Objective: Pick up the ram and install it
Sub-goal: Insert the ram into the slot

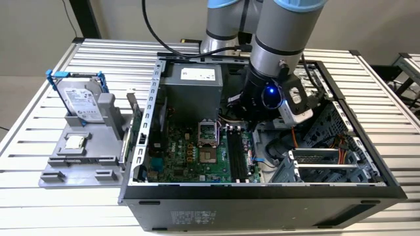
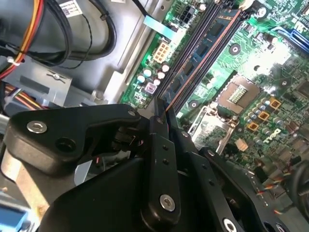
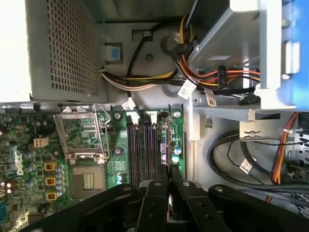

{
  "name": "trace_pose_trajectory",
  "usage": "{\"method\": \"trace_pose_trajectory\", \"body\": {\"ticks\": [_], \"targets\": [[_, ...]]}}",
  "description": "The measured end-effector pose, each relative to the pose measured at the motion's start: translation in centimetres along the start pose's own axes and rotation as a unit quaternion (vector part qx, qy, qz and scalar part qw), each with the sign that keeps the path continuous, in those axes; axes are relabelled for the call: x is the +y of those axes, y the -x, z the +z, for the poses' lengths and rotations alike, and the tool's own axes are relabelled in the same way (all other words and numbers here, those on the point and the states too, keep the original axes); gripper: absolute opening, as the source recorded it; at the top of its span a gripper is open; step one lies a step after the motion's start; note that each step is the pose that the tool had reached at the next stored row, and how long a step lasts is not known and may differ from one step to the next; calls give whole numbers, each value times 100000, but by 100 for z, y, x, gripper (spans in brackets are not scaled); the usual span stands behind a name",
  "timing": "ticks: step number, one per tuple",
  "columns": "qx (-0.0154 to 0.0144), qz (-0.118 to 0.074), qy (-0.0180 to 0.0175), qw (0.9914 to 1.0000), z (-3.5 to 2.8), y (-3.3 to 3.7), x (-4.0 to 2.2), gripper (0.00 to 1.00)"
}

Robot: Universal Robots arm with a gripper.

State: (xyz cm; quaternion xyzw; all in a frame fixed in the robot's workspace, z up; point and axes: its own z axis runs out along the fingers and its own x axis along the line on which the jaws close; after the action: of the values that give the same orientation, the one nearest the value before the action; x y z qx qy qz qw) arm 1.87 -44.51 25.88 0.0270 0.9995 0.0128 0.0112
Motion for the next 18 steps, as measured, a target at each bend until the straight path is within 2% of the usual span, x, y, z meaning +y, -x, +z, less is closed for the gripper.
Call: {"method": "trace_pose_trajectory", "body": {"ticks": [6,12,15,18], "targets": [[10,-202,1,100000,102,-34,-22,0],[243,-1261,10,99992,188,-34,-75,0],[331,-2296,18,99973,215,-34,-87,0],[360,-2322,15,99972,219,-35,-93,0]]}}
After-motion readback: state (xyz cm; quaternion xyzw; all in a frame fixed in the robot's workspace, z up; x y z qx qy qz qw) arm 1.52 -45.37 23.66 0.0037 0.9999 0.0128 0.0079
